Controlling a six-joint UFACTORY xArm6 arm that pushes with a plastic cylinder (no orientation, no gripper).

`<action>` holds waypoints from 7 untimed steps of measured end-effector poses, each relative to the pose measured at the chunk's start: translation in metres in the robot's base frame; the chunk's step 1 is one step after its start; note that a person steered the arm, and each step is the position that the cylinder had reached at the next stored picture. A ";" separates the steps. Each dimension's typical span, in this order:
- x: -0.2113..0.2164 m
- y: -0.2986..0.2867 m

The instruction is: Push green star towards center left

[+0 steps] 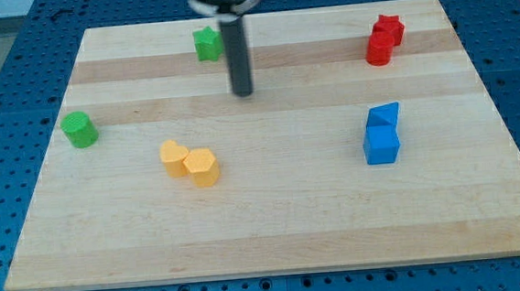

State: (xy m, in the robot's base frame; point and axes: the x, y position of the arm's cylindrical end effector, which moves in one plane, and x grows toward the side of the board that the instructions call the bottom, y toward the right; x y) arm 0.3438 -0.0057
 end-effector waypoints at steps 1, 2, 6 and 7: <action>-0.061 0.033; -0.111 0.008; -0.055 -0.097; -0.037 -0.124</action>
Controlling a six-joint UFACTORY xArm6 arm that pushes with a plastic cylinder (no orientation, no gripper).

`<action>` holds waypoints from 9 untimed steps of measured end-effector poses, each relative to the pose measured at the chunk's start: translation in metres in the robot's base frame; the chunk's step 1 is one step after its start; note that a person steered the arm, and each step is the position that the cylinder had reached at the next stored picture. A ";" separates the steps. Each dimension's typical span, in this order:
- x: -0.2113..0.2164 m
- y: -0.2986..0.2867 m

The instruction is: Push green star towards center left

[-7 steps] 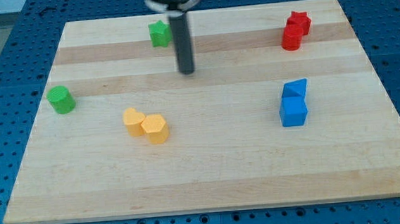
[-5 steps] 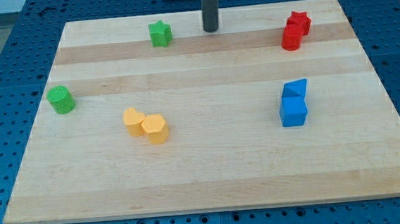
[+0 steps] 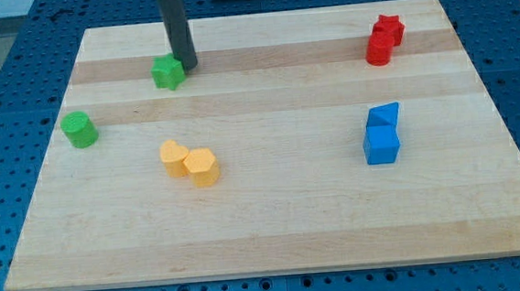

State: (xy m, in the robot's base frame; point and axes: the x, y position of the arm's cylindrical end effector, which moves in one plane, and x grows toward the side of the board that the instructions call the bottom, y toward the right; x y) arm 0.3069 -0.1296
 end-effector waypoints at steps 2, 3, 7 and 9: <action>0.036 -0.028; 0.037 -0.041; 0.024 -0.098; 0.019 -0.103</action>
